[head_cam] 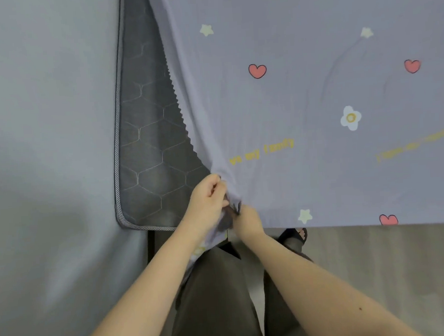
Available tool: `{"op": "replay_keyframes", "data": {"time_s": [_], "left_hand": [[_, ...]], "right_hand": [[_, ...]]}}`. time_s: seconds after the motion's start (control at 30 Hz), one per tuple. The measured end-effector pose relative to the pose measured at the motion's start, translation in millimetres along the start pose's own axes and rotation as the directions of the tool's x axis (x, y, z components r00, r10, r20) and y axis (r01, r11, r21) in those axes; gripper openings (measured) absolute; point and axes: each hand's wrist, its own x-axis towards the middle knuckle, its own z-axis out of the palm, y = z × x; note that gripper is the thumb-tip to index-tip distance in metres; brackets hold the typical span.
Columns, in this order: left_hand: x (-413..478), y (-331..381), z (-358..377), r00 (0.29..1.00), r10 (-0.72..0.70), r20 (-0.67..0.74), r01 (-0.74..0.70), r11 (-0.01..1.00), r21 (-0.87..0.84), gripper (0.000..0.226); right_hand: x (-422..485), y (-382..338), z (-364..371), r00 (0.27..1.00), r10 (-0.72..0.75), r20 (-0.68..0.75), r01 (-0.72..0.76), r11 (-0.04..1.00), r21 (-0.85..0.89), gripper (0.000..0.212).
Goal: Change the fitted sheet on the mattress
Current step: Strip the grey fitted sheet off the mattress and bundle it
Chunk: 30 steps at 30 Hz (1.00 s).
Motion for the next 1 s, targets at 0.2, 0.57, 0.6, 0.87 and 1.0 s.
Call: {"op": "replay_keyframes", "data": {"time_s": [0.2,0.57,0.6,0.87,1.0], "left_hand": [[-9.7,-10.0,24.3,1.000,0.022,-0.020,-0.018,0.984,0.175,0.020],[-23.9,9.3,171.0,0.948,-0.214,0.235,0.049,0.829,0.557,0.022],[-23.4,14.1,177.5,0.967,-0.155,0.202,0.015,0.826,0.563,0.014],[-58.7,77.2,214.4,0.994,-0.013,0.112,-0.033,0.915,0.401,0.030],[-78.0,109.4,241.1,0.960,0.084,0.266,-0.178,0.919,0.351,0.024]], "right_hand": [[-9.0,27.4,-92.2,0.989,0.119,-0.089,-0.126,0.989,-0.076,0.023],[-72.6,1.4,-229.4,0.988,-0.131,-0.079,0.153,0.896,0.418,0.011],[-77.7,8.8,-236.4,0.985,-0.151,-0.080,0.171,0.856,0.488,0.015],[-74.7,126.4,-221.6,0.985,-0.136,0.104,0.149,0.981,-0.122,0.057],[-69.7,145.1,-217.5,0.977,0.028,-0.210,-0.028,1.000,0.004,0.023]]}}
